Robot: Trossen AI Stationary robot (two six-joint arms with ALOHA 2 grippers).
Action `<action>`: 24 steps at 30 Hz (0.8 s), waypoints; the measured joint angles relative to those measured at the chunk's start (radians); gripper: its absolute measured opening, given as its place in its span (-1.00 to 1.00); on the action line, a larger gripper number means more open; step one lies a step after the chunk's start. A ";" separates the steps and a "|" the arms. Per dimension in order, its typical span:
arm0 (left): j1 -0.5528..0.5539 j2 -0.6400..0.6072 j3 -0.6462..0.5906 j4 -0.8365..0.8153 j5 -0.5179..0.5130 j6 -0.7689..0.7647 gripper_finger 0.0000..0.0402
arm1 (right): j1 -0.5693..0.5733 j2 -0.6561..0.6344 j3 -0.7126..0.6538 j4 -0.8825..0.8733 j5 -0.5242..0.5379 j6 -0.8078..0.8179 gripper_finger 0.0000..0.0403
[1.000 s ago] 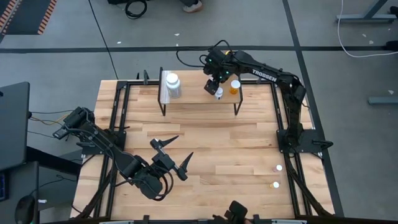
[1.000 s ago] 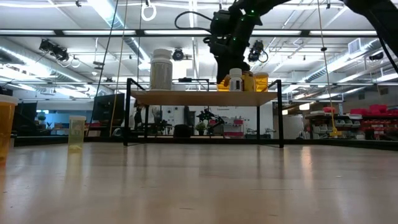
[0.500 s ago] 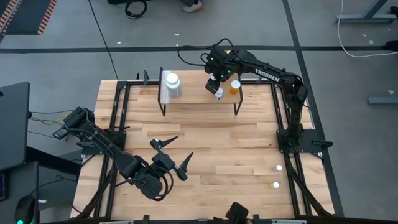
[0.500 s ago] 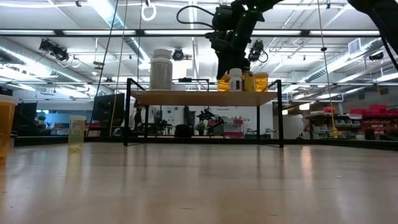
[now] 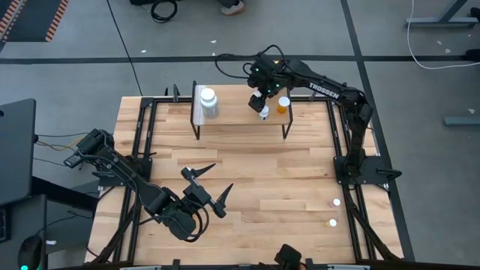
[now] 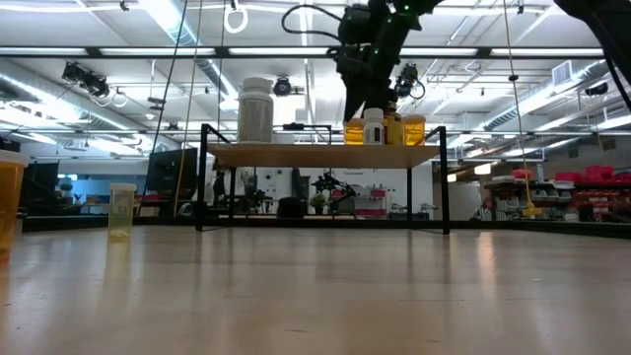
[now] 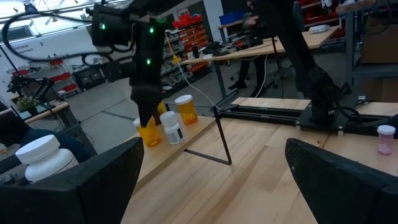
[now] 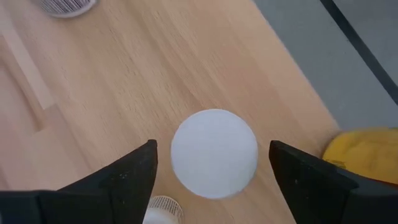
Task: Pick and place medicine bottles onto shelf by color
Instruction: Put the right small yellow medicine bottle on the shelf
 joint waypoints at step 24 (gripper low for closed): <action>0.000 0.000 0.000 0.000 0.000 -0.009 0.99 | 0.146 -0.053 0.202 -0.480 0.008 0.125 0.54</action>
